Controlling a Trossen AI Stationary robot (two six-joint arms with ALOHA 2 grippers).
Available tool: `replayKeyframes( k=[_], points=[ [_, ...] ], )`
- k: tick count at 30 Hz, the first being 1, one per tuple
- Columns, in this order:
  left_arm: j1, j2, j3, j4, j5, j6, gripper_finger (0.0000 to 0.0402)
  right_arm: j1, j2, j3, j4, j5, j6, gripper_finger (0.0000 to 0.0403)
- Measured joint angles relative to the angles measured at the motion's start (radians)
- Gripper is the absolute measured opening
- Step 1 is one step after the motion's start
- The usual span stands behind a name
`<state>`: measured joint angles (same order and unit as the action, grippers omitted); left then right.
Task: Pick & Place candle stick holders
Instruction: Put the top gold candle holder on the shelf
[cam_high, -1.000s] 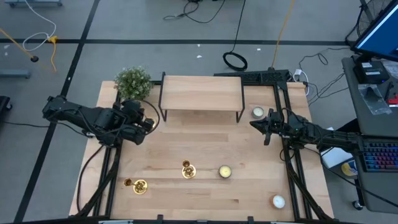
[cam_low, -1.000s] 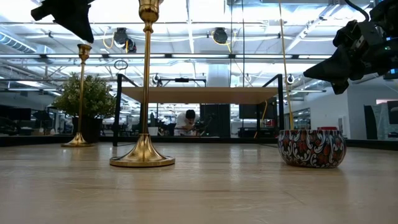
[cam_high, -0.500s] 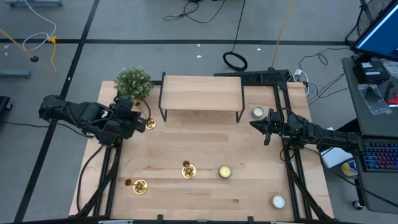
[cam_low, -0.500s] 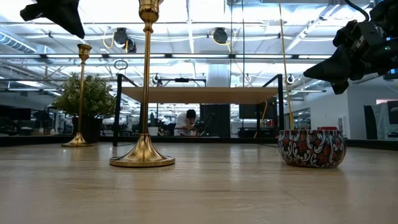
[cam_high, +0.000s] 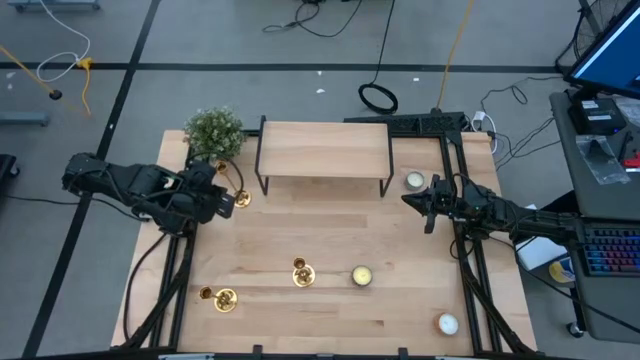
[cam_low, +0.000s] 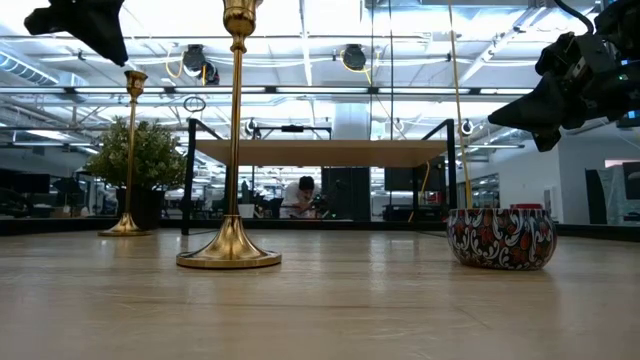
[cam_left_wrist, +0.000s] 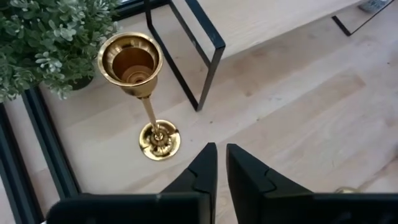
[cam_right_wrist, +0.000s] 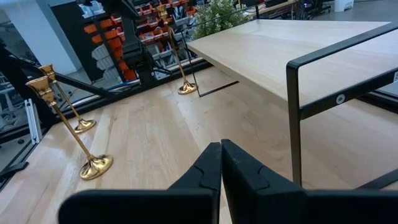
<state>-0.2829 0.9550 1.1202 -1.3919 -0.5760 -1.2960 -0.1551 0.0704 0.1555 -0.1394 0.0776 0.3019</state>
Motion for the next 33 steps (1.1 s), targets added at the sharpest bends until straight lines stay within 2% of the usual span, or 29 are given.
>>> replayKeyframes(
  k=[6,10,17,22,25,29,33],
  points=[
    [0.008,0.0,0.0,-0.032,0.001,-0.076,0.0082,0.0,0.0,0.0,0.0,0.0,0.0,0.0004],
    [0.008,0.0,0.0,-0.032,0.0,-0.073,0.0126,0.0,0.0,0.0,0.0,0.0,0.0,0.0004],
    [0.008,0.0,0.0,-0.018,-0.004,-0.063,0.0239,0.0,0.0,0.0,0.0,0.0,0.0,0.0004],
    [0.008,0.009,0.0,-0.019,-0.012,0.003,0.0323,0.0,0.0,0.0,0.0,0.001,0.0,0.0004],
    [0.008,0.021,-0.004,-0.02,-0.054,0.013,0.0361,0.0,0.0,0.0,0.0,0.003,0.0,0.0004],
    [0.009,0.045,-0.032,-0.021,-0.071,0.015,0.0392,0.0,0.0,0.0,0.0,0.003,0.0,0.0004],
    [0.008,0.075,-0.061,-0.022,-0.049,0.048,0.0398,0.0,0.0,0.0,0.0,0.003,0.0,0.0004]
  ],
)
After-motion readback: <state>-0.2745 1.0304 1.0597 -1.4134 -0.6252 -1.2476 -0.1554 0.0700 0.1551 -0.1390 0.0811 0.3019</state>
